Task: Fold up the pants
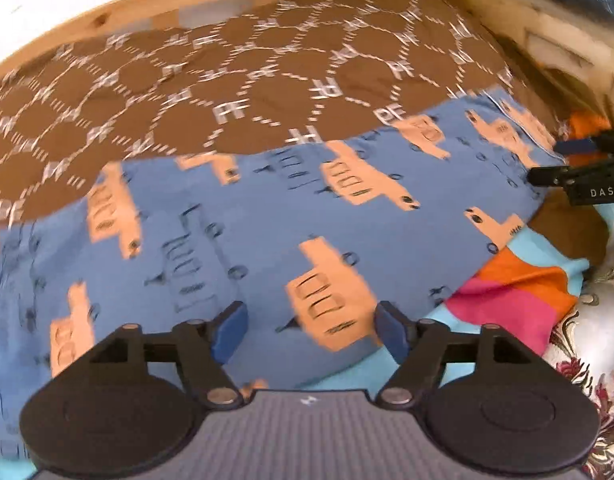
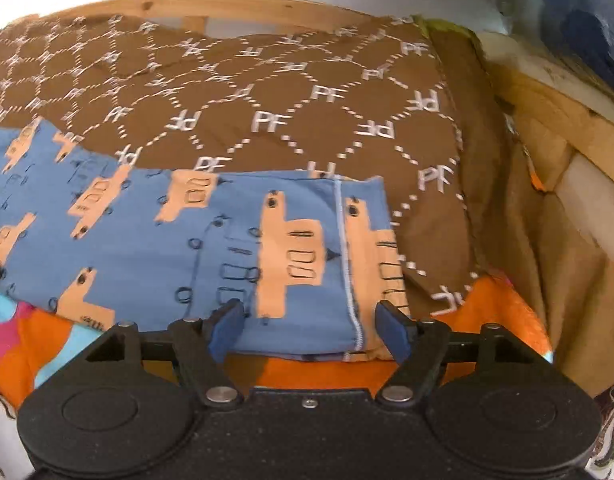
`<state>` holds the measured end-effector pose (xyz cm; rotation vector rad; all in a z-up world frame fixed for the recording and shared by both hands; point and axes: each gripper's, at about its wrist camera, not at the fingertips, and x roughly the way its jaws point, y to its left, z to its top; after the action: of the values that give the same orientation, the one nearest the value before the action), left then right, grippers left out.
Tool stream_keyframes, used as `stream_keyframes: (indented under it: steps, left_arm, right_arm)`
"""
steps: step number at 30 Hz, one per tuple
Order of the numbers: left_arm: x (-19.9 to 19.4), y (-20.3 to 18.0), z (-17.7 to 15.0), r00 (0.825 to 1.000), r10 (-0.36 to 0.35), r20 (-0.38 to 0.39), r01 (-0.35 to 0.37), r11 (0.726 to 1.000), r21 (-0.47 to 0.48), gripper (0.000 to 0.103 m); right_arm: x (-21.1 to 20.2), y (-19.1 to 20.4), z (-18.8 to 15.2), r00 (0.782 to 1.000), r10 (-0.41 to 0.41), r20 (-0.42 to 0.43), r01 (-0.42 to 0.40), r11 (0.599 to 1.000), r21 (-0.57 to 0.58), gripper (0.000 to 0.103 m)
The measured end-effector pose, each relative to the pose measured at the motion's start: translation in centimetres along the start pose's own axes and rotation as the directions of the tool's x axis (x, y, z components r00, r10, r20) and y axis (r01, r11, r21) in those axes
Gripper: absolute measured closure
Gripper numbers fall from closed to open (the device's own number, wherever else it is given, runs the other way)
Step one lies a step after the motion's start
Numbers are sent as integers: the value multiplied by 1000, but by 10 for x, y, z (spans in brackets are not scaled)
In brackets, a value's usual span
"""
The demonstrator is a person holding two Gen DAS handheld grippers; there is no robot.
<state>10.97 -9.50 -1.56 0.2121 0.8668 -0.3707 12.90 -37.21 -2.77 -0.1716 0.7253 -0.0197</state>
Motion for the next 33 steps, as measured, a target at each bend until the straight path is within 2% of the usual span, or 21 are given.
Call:
stream_keyframes:
  steps: [2, 4, 6, 8, 10, 12, 14, 15, 17, 19, 22, 24, 26, 28, 31, 32, 33]
  left_arm:
    - [-8, 8, -4, 1000, 8, -1, -8, 1000, -5, 23]
    - [-18, 16, 0, 1000, 20, 15, -20, 1000, 10, 23]
    - [-24, 26, 12, 997, 47, 66, -50, 998, 47, 23]
    - [-20, 39, 31, 992, 87, 87, -91, 995, 38, 24]
    - [-8, 57, 52, 991, 99, 89, -101, 995, 17, 26]
    - [15, 73, 69, 987, 152, 54, -154, 988, 24, 30]
    - [44, 94, 80, 972, 232, -34, -231, 972, 37, 36]
    - [54, 104, 82, 965, 252, -71, -251, 968, 27, 34]
    - [56, 128, 86, 981, 183, -69, -188, 980, -66, 33]
    - [53, 138, 92, 983, 171, -64, -178, 975, -132, 36]
    - [45, 135, 100, 968, 252, 8, -250, 963, -99, 41]
    - [53, 134, 105, 960, 280, -3, -279, 959, -53, 40]
    - [70, 130, 107, 943, 331, -33, -331, 944, 10, 39]
    - [76, 129, 107, 929, 370, -2, -370, 929, 25, 34]
    - [87, 133, 113, 904, 427, 15, -427, 904, 22, 34]
    - [87, 136, 115, 899, 438, 18, -438, 899, 2, 37]
    - [85, 137, 117, 892, 451, 24, -450, 893, -19, 45]
  right_arm:
    - [-8, -8, 3, 998, -49, 35, 48, 998, 39, 28]
    - [-17, -10, 2, 989, -91, 119, 86, 995, 47, 25]
    - [-19, -6, 3, 981, -65, 183, 58, 997, 45, 24]
    - [-9, 4, 10, 974, 23, 223, -28, 999, 19, 24]
    - [10, 20, 22, 968, 132, 214, -123, 991, -53, 24]
    - [27, 31, 34, 962, 190, 196, -173, 980, -100, 24]
    - [52, 33, 44, 975, 168, 148, -156, 984, -89, 25]
    - [61, 29, 45, 983, 144, 115, -138, 989, -57, 26]
    - [70, 10, 41, 981, 161, 108, -166, 985, 39, 27]
    - [69, -1, 39, 975, 188, 116, -193, 981, 31, 29]
    - [66, -7, 38, 969, 213, 129, -215, 977, 4, 30]
    - [66, -8, 37, 967, 218, 131, -223, 975, 21, 27]
    - [66, -4, 36, 968, 217, 130, -219, 976, 4, 25]
    - [63, -2, 34, 969, 209, 132, -210, 978, -13, 24]
    - [62, 0, 33, 968, 207, 139, -206, 978, -23, 24]
    - [62, -1, 33, 968, 207, 140, -207, 978, -19, 24]
    - [61, -1, 33, 969, 205, 140, -205, 979, -14, 24]
